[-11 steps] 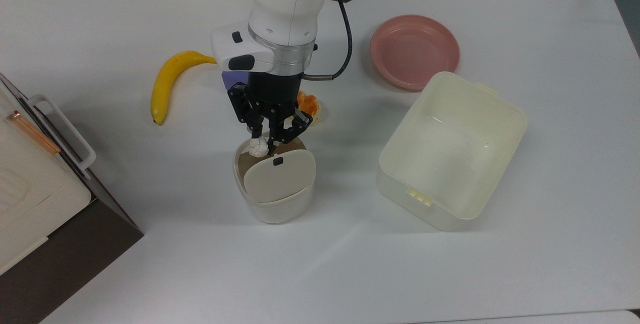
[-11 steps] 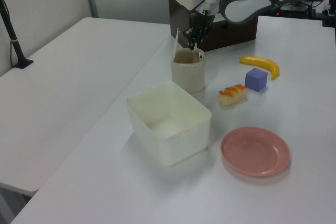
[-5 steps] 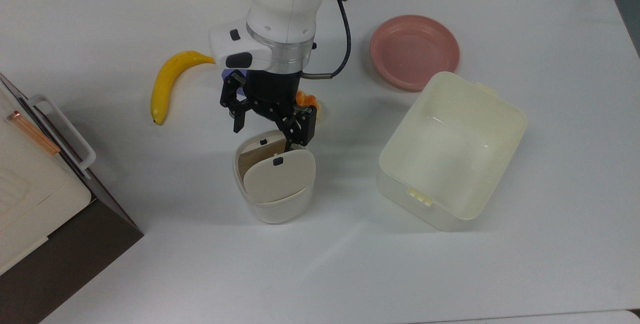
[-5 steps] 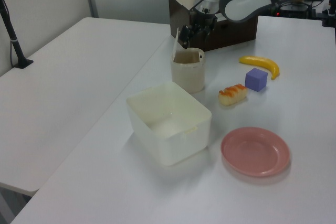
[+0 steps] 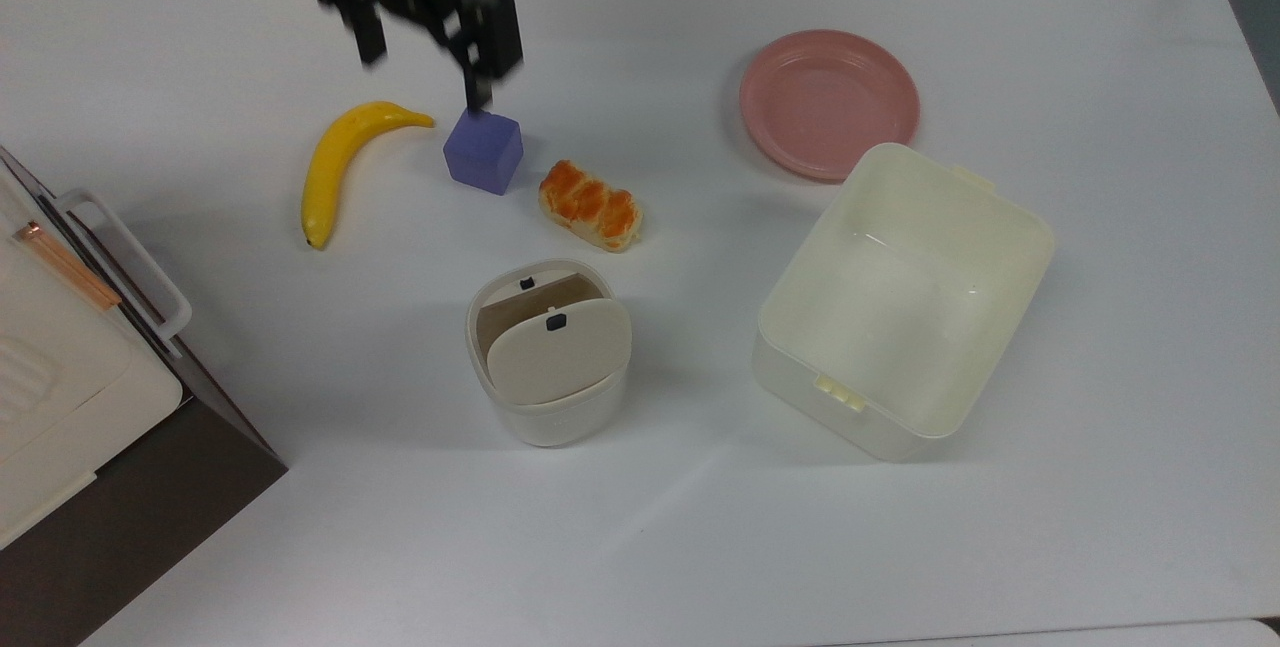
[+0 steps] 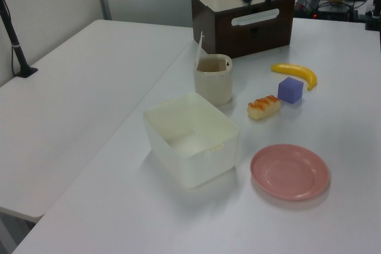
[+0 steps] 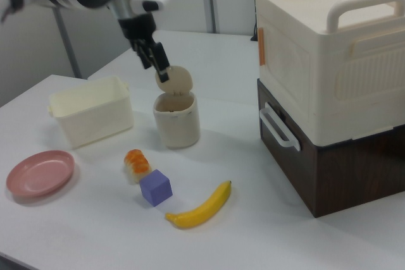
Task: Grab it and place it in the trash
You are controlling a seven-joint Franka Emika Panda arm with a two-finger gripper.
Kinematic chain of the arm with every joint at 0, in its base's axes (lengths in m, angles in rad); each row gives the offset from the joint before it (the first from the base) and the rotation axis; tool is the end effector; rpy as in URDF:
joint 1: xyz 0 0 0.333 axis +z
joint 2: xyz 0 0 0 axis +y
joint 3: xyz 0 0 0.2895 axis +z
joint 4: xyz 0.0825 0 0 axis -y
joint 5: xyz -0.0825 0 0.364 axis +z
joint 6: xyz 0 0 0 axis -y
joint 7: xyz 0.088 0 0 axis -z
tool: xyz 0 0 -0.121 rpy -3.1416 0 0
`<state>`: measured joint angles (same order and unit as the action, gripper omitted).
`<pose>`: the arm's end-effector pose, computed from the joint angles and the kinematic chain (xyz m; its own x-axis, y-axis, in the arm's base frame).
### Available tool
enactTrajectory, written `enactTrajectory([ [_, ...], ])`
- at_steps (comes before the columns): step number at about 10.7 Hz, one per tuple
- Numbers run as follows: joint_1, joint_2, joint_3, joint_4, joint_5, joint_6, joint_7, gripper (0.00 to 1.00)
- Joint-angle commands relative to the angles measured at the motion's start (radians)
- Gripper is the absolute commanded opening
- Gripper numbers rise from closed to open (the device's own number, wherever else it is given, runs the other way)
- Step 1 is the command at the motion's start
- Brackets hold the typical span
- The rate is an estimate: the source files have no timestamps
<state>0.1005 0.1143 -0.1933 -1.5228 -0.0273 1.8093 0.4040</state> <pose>0.5883 -0.0515 0.5666 0.8674 -0.4645 0.1785 -0.4683 -0.8833 -0.0229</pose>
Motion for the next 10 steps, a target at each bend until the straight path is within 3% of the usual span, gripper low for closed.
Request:
enactTrajectory([
  [1,-0.076,-0.189,-0.005,-0.057,-0.002,-0.21,-0.148,1.0],
  [3,-0.078,-0.228,-0.044,-0.057,0.0,-0.26,-0.155,1.0],
  [10,-0.068,-0.217,-0.045,-0.057,0.006,-0.24,-0.174,1.0],
])
